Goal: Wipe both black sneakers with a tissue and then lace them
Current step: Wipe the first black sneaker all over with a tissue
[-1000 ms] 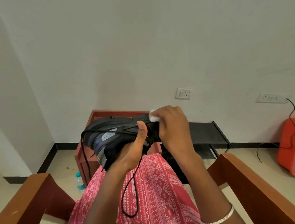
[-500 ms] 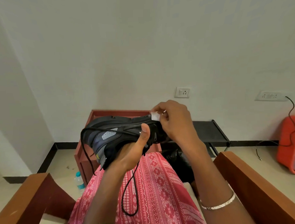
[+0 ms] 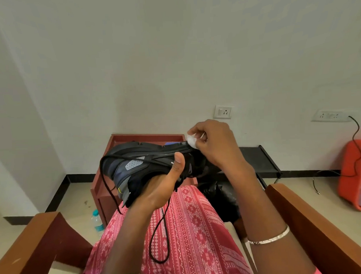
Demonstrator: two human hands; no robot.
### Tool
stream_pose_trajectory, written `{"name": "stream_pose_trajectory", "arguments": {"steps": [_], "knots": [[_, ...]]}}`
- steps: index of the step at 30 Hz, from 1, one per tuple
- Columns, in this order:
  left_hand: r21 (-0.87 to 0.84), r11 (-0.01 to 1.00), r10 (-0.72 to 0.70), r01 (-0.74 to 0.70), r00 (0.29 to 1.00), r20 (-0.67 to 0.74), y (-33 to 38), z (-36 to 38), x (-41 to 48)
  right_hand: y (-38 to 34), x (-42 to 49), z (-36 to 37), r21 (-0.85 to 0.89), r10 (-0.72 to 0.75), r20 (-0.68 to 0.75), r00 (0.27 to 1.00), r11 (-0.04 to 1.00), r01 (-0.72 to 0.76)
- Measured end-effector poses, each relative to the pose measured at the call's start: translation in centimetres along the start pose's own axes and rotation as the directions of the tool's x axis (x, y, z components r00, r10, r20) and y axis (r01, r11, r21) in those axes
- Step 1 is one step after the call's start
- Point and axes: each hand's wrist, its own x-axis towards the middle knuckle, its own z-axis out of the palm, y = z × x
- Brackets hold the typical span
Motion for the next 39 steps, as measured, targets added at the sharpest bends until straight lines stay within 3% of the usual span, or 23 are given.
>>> {"name": "stream_pose_trajectory", "arguments": {"steps": [3, 8, 11, 14, 19, 29, 36, 39], "knots": [[0.002, 1.000, 0.026, -0.026, 1.000, -0.008, 0.0, -0.1, 0.0, -0.5, -0.4, 0.5, 0.037, 0.007, -0.016, 1.000, 0.999, -0.007], [0.056, 0.998, 0.015, -0.017, 0.999, 0.033, 0.4, 0.5, -0.3, -3.3, -0.9, 1.6, 0.364, -0.168, 0.099, 0.981, 0.923, 0.122], [0.080, 0.997, -0.008, 0.004, 0.998, 0.061, 0.7, 0.6, -0.4, -3.3, -0.8, 1.5, 0.469, -0.212, 0.094, 0.973, 0.871, 0.145], [0.086, 0.996, -0.006, -0.002, 0.996, 0.089, 1.0, 0.5, -0.6, -1.4, -0.4, 0.8, 0.325, -0.207, 0.109, 0.972, 0.932, 0.162], [0.071, 0.997, -0.031, 0.025, 0.996, 0.082, 0.6, 0.4, -0.2, 1.6, -0.2, -0.5, 0.101, -0.051, 0.035, 0.998, 0.994, 0.047], [0.102, 0.994, -0.046, 0.033, 0.992, 0.121, 1.2, 0.7, -0.9, -2.5, -0.7, 1.5, 0.383, -0.296, 0.013, 0.955, 0.884, 0.269], [0.099, 0.995, -0.024, 0.012, 0.992, 0.127, 1.5, 0.0, -0.8, 0.7, -0.5, -1.1, 0.042, -0.133, 0.081, 0.988, 0.991, 0.129], [0.098, 0.995, -0.043, 0.031, 0.991, 0.125, 1.8, 0.0, -0.9, 0.9, -0.8, -1.0, 0.023, -0.121, 0.043, 0.992, 0.993, 0.120]]}}
